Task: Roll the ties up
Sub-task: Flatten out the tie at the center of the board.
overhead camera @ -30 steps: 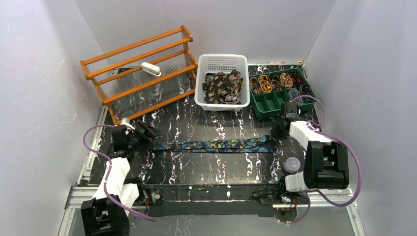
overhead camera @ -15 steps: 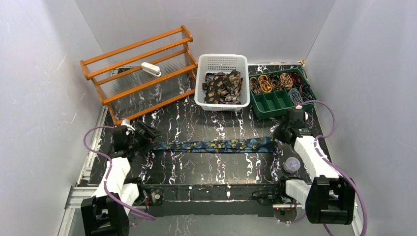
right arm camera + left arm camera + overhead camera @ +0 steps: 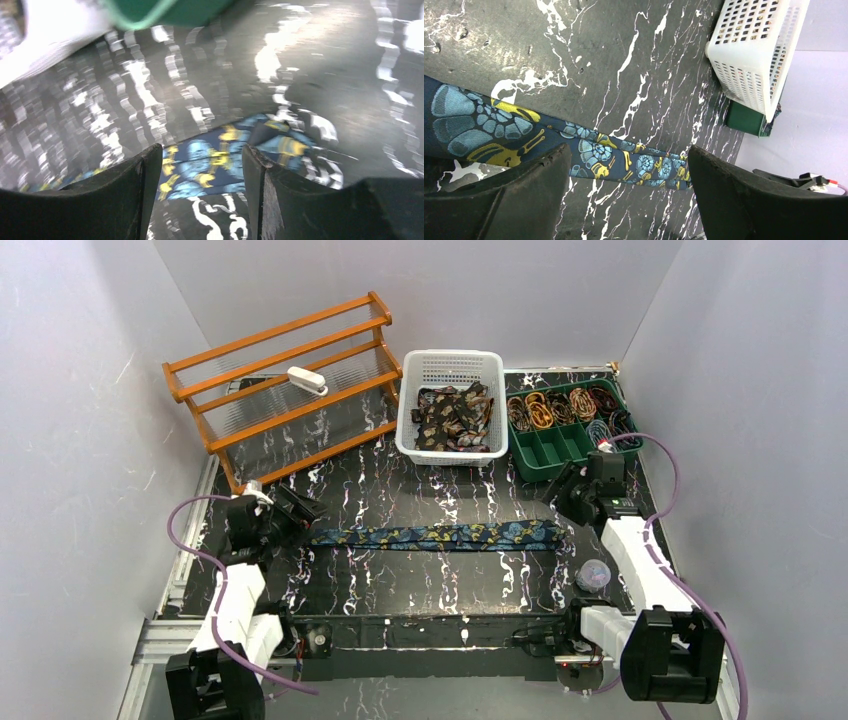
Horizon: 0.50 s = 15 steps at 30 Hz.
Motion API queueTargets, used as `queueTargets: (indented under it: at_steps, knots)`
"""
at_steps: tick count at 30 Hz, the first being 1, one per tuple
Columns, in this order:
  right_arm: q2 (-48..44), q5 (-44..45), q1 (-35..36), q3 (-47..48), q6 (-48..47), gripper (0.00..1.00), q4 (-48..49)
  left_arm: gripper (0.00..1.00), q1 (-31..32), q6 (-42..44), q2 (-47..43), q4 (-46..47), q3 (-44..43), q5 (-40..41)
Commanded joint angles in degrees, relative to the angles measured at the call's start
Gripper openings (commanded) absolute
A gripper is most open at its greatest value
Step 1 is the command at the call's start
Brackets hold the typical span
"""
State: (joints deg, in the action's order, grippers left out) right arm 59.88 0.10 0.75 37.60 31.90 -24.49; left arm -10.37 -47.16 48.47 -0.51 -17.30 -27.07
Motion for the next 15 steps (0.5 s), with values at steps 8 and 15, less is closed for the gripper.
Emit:
queueTargets:
  at_steps: [8,15]
  knots:
    - [4.7,-24.4,25.0,-4.8,0.6,0.64,24.0,0.85,1.1,2.7,-2.8,-2.7,-3.7,-3.6]
    - [16.3,-20.9,33.5,-2.1,1.7,0.6,25.1,0.85,6.6,3.7,-4.9,-6.9,-4.8,-0.5]
